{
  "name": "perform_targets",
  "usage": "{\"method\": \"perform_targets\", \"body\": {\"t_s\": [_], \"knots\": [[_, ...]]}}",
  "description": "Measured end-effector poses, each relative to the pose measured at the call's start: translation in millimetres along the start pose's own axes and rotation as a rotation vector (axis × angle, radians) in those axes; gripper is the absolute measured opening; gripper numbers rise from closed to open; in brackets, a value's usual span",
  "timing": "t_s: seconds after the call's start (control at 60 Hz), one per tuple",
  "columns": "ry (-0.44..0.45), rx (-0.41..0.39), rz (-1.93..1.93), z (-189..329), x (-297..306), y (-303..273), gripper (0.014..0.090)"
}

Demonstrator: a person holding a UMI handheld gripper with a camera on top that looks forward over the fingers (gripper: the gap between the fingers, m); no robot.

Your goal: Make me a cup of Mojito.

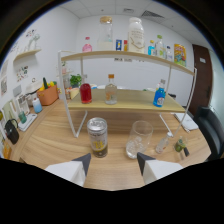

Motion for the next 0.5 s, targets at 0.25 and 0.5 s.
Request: {"method": "perform_targets", "body": {"t_s": [0.25,0.5], "knots": [[0.052,-0.049,-0.034,-22.9,56.3,16.8,0.0860],[0.048,-0.081,0.016,-33.7,74.0,20.9,0.0857]]}}
